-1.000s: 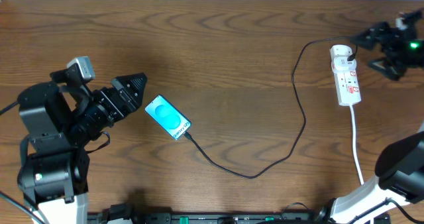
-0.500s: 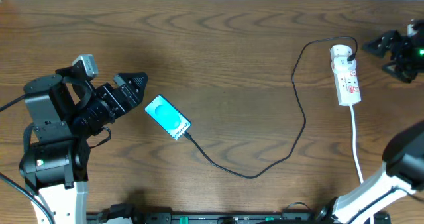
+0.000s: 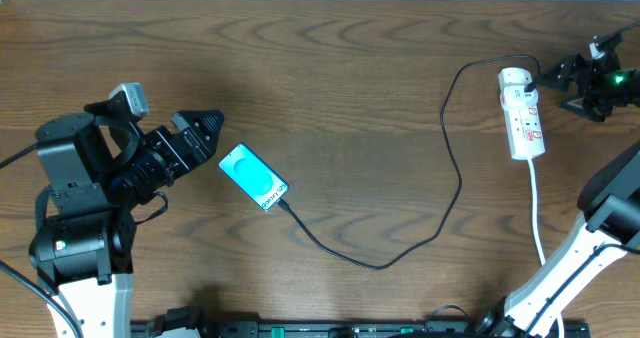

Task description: Plug charger to phone and switch on socket

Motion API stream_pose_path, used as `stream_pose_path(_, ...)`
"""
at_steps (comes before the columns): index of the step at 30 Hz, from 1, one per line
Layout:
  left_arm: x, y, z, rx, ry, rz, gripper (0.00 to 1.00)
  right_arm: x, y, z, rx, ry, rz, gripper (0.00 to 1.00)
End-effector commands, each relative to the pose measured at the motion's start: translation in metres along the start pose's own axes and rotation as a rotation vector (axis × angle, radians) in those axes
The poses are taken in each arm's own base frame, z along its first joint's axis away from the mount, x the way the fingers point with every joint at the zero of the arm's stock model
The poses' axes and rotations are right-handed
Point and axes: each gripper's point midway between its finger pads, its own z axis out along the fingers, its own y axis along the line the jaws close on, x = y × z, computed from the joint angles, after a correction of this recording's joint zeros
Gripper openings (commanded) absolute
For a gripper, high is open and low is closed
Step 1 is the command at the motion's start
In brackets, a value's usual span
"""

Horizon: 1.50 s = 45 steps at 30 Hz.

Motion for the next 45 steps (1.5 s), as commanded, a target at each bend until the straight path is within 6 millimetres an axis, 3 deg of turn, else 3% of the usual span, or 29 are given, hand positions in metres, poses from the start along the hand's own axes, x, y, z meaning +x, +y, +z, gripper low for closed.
stream_pose_path(1, -0.005, -0.001, -0.003, -0.007, -0.021, 0.031, 0.94, -0.002, -0.009, 0.017, -0.003, 0.023, -0.057, 0.99)
stream_pose_path(11, -0.007, 0.002, -0.003, -0.029, -0.033, 0.03, 0.94, -0.002, -0.003, 0.048, -0.01, 0.059, -0.095, 0.99)
stream_pose_path(27, -0.004, 0.011, 0.005, -0.05, 0.004, 0.001, 0.94, -0.001, -0.005, 0.058, -0.005, 0.075, -0.071, 0.99)
stream_pose_path(35, -0.004, 0.013, 0.007, -0.055, 0.012, -0.004, 0.94, 0.009, -0.014, 0.077, -0.016, 0.126, -0.039, 0.99)
stream_pose_path(45, -0.004, 0.013, 0.007, -0.055, 0.011, -0.005, 0.94, 0.011, -0.009, 0.083, -0.017, 0.14, -0.022, 0.99)
